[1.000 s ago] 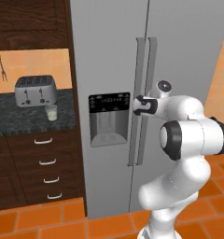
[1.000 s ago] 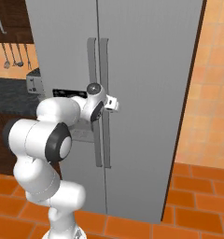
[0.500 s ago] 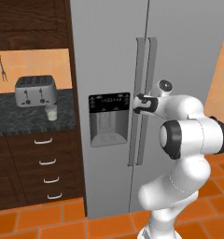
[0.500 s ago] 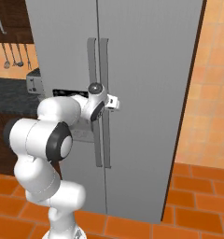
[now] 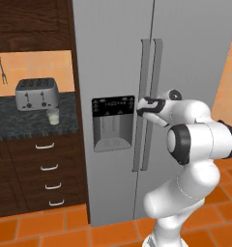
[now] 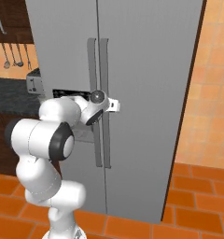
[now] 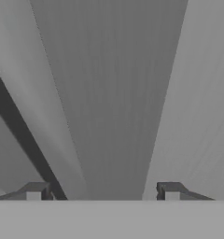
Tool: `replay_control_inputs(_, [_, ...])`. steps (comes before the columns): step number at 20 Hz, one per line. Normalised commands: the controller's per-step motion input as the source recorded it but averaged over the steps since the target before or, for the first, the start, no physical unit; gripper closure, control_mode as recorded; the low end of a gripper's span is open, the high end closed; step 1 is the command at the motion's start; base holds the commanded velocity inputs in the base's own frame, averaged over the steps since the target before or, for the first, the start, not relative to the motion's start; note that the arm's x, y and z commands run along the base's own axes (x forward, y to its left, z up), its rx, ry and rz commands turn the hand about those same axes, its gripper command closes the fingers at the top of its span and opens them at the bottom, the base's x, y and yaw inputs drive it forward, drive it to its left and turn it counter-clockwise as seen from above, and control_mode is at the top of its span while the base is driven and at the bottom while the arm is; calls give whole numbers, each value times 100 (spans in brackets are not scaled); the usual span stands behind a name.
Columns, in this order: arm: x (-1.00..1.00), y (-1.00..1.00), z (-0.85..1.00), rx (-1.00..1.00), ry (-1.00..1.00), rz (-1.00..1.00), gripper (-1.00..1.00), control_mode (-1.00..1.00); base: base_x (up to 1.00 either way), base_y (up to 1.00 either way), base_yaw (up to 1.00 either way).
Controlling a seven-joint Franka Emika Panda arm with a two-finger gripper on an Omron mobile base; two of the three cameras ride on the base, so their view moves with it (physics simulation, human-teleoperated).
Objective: Grab a lemon wedge from the fridge and one ice cube from the ice bowl, and put them in the glass of lemonade.
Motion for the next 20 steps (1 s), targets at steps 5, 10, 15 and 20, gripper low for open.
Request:
replay_control_inputs(5, [27,-3,0,-2,0,-1,100,-100,0,0,0])
replay_control_inputs(10, [-3,-47,0,-1,0,-12,100,-100,0,0,0])
replay_control_inputs(15, [-16,-63,1,0,0,-17,100,-100,0,0,0])
replay_control_inputs(20, [-36,-71,8,1,0,-13,100,-100,0,0,0])
